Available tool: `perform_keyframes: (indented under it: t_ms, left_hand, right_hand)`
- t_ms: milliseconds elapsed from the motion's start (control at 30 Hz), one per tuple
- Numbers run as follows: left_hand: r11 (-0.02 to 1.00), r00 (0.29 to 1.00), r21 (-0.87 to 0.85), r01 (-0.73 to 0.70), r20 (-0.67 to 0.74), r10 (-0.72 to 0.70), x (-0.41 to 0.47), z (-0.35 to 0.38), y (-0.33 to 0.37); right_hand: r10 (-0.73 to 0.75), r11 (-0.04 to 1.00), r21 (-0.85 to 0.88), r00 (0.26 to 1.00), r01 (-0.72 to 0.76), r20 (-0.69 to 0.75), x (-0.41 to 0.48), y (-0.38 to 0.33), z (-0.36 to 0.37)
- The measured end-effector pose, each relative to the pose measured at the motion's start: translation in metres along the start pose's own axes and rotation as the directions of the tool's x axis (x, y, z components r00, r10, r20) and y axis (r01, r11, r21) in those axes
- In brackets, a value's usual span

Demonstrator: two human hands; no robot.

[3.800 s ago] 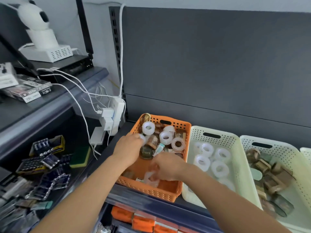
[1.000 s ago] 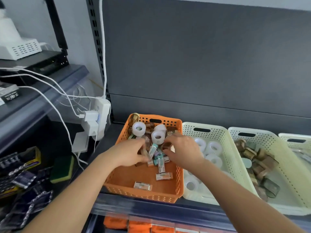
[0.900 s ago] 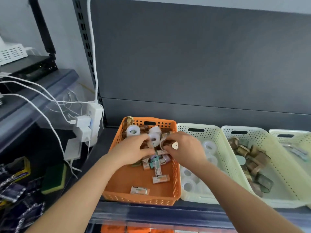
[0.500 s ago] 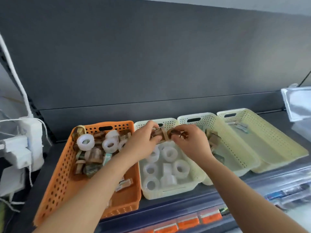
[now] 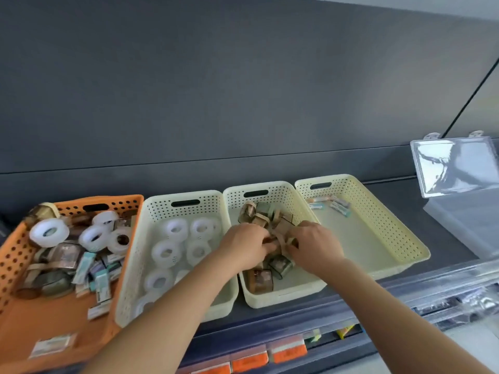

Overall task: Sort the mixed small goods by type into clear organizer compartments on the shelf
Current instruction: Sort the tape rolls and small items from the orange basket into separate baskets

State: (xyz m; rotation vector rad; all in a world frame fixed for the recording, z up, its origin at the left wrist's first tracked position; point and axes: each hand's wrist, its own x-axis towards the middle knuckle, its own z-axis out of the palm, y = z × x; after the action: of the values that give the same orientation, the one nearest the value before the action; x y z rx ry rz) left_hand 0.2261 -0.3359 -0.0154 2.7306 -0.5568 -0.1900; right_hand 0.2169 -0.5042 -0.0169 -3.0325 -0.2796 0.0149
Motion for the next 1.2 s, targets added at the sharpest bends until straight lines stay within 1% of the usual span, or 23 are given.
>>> perform_keyframes:
  t_ms: [67,133,200,267,333,500,567,633,800,900,1000,1067,1133,1200]
  left_hand:
    - [0.99,1.0,0.142,0.0,0.009,-0.001,0.0,0.004,0.001]
    - [0.96,1.0,0.278,-0.019,0.026,0.013,-0.002,0.008,0.001]
    - [0.94,0.999,0.34,-0.03,0.04,0.018,-0.006,0.011,0.003]
    - [0.943,1.0,0.331,-0.019,0.026,0.011,-0.01,0.012,0.004]
    - [0.956,1.0,0.293,-0.008,-0.023,0.015,-0.014,0.008,0.004]
    - [0.989,0.969,0.145,0.03,-0.246,0.006,-0.037,-0.014,-0.008]
    - [0.989,0.947,0.125,0.082,-0.32,-0.038,-0.053,-0.026,-0.022]
    - [0.981,0.926,0.126,0.151,-0.367,-0.095,-0.073,-0.036,-0.041]
    - [0.924,0.883,0.147,0.353,-0.378,-0.277,-0.136,-0.064,-0.095]
    - [0.854,0.844,0.137,0.503,-0.292,-0.45,-0.171,-0.075,-0.128]
    - [0.774,0.791,0.161,0.612,-0.113,-0.602,-0.197,-0.078,-0.161]
    - [0.753,0.759,0.184,0.631,0.053,-0.649,-0.21,-0.075,-0.178]
    - [0.738,0.709,0.188,0.649,0.202,-0.675,-0.22,-0.067,-0.193]
    - [0.728,0.678,0.174,0.663,0.274,-0.682,-0.226,-0.059,-0.204]
  right_hand:
    - [-0.041,0.999,-0.025,0.999,0.041,0.013,0.003,0.007,0.005]
    - [-0.057,0.998,-0.035,0.997,0.059,0.056,0.007,0.009,0.007]
    - [-0.065,0.997,-0.023,0.993,0.067,0.096,0.009,0.009,0.007]
    - [-0.075,0.997,0.004,0.992,0.075,0.099,0.01,0.01,0.007]
    - [-0.099,0.995,0.021,0.993,0.098,0.069,0.012,0.009,0.005]
    - [-0.206,0.976,0.055,0.978,0.209,-0.043,0.02,-0.012,-0.004]
    - [-0.268,0.96,0.061,0.959,0.274,-0.094,0.022,-0.032,-0.008]
    - [-0.338,0.934,0.082,0.934,0.348,-0.114,0.022,-0.058,-0.011]
    - [-0.471,0.856,0.163,0.87,0.491,-0.148,0.022,-0.133,-0.015]
    - [-0.542,0.81,0.163,0.826,0.563,-0.156,0.022,-0.179,-0.017]
    - [-0.648,0.738,0.168,0.756,0.654,-0.094,0.022,-0.224,-0.013]
    - [-0.715,0.693,0.135,0.699,0.708,0.008,0.024,-0.251,-0.008]
    - [-0.749,0.659,0.053,0.649,0.75,0.13,0.026,-0.275,0.0]
    - [-0.754,0.62,-0.047,0.611,0.783,0.241,0.027,-0.294,0.008]
